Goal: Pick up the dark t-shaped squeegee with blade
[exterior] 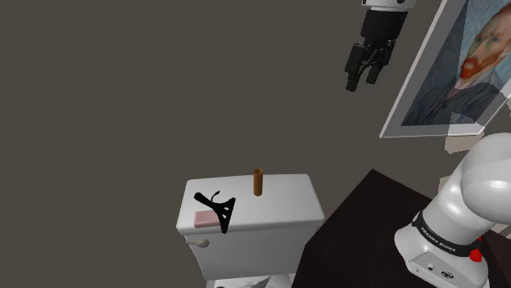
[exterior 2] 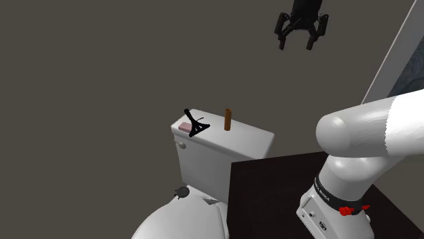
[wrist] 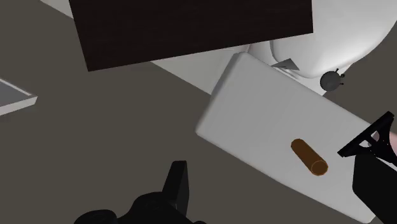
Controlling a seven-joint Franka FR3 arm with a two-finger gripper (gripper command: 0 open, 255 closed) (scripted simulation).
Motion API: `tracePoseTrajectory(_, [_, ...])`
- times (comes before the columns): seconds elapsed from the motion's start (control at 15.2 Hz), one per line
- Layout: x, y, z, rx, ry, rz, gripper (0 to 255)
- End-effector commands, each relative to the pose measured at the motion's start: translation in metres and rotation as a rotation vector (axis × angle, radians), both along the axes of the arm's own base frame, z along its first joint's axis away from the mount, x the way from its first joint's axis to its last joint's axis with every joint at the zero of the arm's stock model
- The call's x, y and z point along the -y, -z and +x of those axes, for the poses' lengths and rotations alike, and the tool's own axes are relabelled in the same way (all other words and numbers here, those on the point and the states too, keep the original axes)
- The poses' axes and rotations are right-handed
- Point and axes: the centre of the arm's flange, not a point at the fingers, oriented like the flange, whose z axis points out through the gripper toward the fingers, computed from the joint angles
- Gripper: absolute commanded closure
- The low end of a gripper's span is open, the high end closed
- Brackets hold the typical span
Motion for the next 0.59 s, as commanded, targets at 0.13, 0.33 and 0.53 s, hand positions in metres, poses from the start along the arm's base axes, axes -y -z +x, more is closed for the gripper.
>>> tracePoseTrajectory(0.13, [-0.013, 0.019, 0.012, 0.011, -0.026, -0.001, 0])
tracePoseTrajectory(0.33, [-0.034, 0.046, 0.029, 0.028, -0.065, -0.003, 0])
tracePoseTrajectory(0.53, [-0.055, 0.073, 0.046, 0.045, -0.105, -0.004, 0])
